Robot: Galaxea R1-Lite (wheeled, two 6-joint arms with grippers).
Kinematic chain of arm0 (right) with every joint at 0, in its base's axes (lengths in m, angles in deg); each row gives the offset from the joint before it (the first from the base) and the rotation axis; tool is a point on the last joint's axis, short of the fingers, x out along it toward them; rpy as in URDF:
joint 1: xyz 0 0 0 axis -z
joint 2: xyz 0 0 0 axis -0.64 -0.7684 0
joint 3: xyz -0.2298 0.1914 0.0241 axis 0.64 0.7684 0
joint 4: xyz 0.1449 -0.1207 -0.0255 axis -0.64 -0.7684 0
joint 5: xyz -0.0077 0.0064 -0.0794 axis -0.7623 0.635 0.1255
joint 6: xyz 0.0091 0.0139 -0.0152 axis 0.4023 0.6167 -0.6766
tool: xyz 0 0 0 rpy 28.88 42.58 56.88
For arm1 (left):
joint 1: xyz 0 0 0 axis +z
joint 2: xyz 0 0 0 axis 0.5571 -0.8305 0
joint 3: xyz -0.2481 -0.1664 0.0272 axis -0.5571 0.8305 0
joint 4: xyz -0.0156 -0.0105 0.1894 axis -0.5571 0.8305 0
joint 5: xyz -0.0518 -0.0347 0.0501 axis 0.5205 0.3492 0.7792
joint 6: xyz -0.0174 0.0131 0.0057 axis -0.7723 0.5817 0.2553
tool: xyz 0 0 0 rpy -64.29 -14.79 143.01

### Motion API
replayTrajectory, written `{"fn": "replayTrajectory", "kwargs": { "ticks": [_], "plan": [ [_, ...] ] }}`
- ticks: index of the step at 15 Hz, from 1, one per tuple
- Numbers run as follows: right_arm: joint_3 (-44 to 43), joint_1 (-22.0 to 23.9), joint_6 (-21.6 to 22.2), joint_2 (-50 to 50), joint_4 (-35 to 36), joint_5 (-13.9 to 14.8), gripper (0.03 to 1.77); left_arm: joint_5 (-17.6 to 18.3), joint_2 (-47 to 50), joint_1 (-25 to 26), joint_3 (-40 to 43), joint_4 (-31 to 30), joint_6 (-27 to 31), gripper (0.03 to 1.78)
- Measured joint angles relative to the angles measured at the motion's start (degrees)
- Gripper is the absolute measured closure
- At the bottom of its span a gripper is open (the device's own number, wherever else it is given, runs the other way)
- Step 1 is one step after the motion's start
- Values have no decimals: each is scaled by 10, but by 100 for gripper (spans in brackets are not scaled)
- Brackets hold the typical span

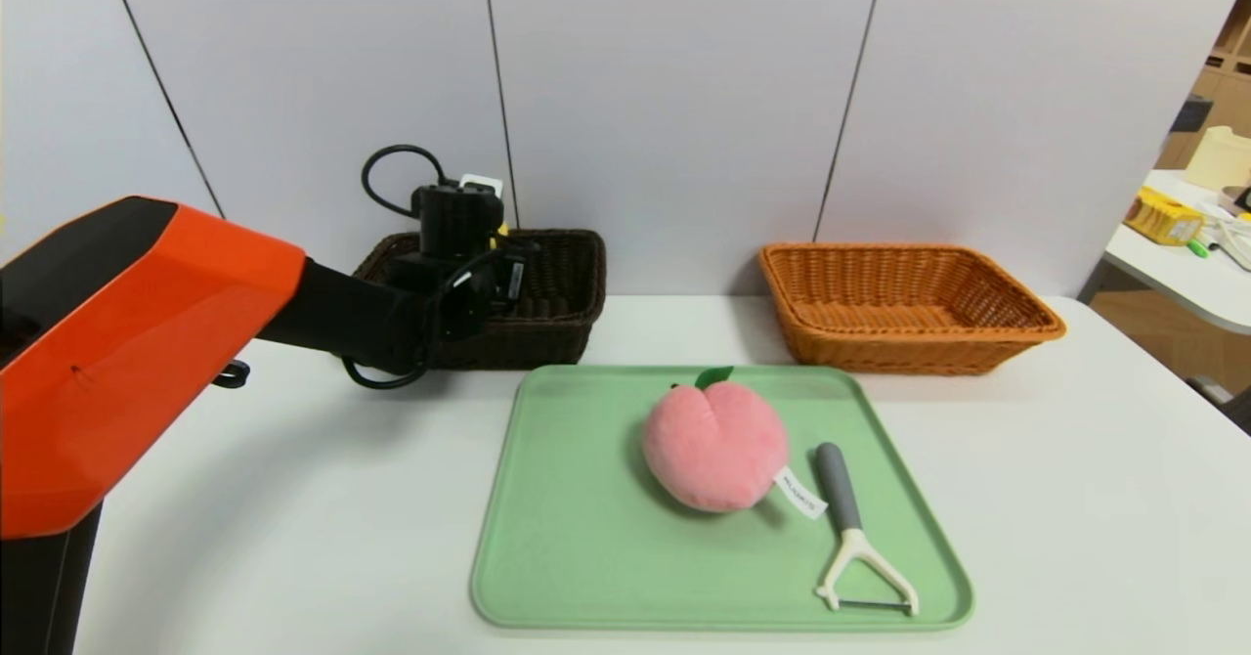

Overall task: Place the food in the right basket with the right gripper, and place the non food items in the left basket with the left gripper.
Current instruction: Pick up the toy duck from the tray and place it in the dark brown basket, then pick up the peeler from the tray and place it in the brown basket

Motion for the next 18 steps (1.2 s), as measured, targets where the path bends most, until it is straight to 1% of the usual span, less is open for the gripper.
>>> {"fn": "replayTrajectory", "kwargs": {
  "ticks": [1,2,4,6,10,14,16,18],
  "plan": [
    [0,0,0,0,0,0,10,9,-1,0,0,2,-12,144],
    [0,0,0,0,0,0,10,11,-2,0,0,5,-23,138],
    [0,0,0,0,0,0,10,12,-4,0,0,6,-25,109],
    [0,0,0,0,0,0,10,13,-5,0,1,7,-26,87],
    [0,0,0,0,0,0,10,13,3,0,3,17,-25,56],
    [0,0,0,0,0,0,10,14,53,-7,16,51,-23,38],
    [0,0,0,0,0,0,10,13,91,-21,34,62,-23,32],
    [0,0,0,0,0,0,10,13,128,-48,51,79,-23,27]
  ]
}}
